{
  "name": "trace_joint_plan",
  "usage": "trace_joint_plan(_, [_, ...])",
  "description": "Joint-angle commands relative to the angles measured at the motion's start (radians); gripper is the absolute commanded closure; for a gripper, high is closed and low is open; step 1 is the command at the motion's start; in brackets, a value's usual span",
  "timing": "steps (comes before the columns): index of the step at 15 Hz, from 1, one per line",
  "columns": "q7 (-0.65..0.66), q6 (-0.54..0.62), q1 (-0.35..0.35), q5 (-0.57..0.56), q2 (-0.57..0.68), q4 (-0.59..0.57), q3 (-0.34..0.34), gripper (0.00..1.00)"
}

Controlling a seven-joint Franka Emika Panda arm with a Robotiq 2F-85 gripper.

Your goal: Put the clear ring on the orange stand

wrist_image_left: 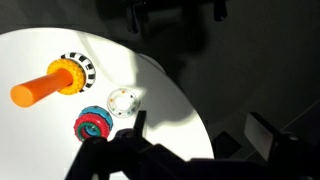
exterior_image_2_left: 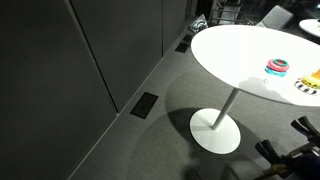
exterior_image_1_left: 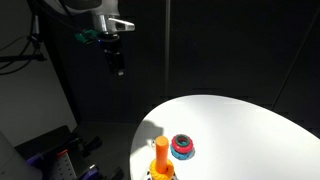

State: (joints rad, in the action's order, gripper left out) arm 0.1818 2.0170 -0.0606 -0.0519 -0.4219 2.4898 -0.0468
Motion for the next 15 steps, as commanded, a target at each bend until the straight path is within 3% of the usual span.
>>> trace_joint_plan(1, [-0.039, 0.087, -0.013, 0.012, 0.046, -0.006, 0.055, 0.0])
trace_joint_plan(5, [-0.119, 0.19, -0.022, 0.037, 0.094, 0.011, 0.123, 0.0])
trace_joint_plan(10, [-0.242, 0.199, -0.021, 0.155, 0.163, 0.0, 0.196, 0.0])
trace_joint_plan(15, [-0.222, 0.196, -0.031, 0.142, 0.167, 0.014, 0.188, 0.0])
